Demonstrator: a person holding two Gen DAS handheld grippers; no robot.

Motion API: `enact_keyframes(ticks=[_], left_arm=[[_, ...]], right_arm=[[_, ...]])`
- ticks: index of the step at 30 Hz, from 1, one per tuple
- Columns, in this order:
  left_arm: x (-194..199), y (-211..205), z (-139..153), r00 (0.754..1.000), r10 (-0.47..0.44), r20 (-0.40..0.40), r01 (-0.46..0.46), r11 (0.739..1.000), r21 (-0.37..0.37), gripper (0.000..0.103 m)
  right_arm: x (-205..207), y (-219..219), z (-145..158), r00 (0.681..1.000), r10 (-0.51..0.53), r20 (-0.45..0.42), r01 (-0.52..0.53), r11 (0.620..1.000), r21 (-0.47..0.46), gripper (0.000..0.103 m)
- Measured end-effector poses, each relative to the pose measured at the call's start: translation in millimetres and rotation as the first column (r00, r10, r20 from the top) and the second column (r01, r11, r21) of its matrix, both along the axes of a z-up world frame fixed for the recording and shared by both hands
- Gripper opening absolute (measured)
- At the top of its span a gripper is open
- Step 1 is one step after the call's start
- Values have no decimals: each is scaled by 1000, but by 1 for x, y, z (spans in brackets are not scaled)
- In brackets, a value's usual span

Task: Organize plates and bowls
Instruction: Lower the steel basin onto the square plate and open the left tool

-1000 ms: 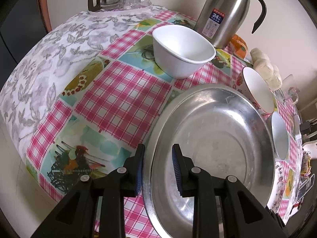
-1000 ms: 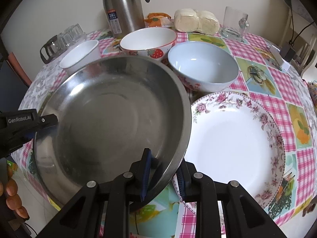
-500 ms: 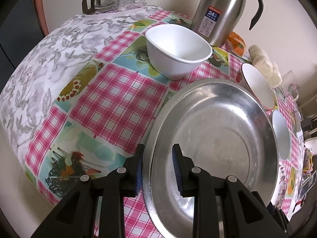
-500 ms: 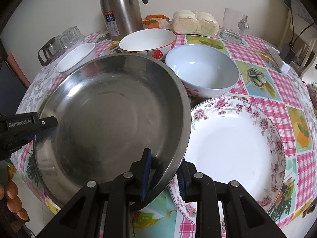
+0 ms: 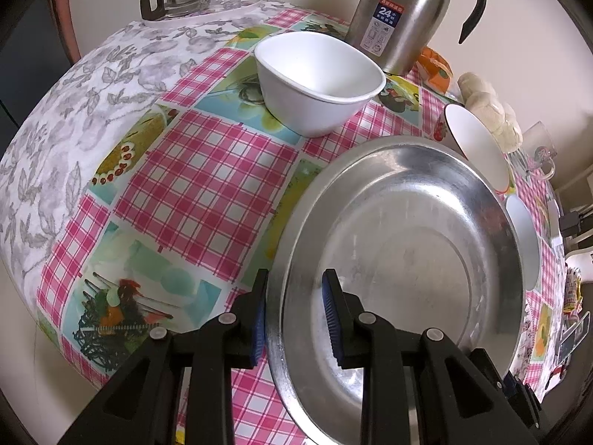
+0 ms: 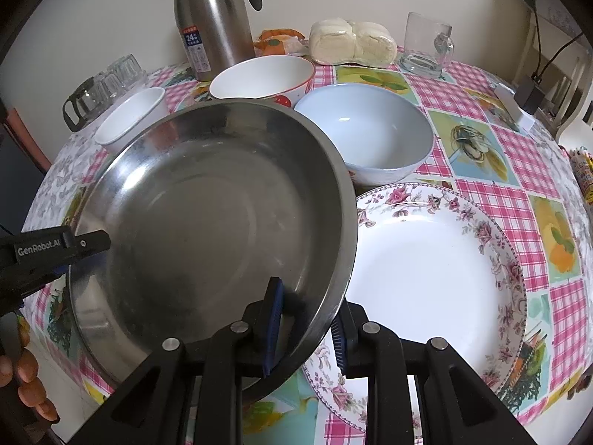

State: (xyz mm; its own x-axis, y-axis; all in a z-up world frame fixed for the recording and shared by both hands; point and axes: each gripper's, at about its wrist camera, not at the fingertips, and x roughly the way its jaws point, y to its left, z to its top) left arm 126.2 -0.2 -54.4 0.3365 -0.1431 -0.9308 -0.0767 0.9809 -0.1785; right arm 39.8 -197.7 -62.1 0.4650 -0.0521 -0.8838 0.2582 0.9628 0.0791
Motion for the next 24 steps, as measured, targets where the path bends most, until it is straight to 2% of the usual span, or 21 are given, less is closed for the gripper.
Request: enact_keyframes(ticks=[7,13,15,19,22,24], left_arm=[[0,0,0,1000,2,-1,-2,1000,5,28],[0,-2,0,1000,-8,-9,9,1000,6,35],[-1,-2,1,1000,-10,-8,10,1000,9,41],[-2,-2,6,1000,-17,5,17,1000,15,43],[-3,-3,9,1000,-22,15,22,999,28,51],[-3,-4,11,1000,-22,17,21,999,35,60]], right_arm=[[-1,0,0,1000,1,-4,-1,1000,7,27],[-1,0,0,1000,-1,-10,1,1000,15,27],[-1,-1,0,1000,-3,-15,3,1000,18,33],[-2,-1,3,1000,-4,-8,4,1000,9,34],[-4,-2,7,1000,-13,-3,13,1000,3,36],[-5,-3,10,1000,-19,4,19,1000,-3,48]])
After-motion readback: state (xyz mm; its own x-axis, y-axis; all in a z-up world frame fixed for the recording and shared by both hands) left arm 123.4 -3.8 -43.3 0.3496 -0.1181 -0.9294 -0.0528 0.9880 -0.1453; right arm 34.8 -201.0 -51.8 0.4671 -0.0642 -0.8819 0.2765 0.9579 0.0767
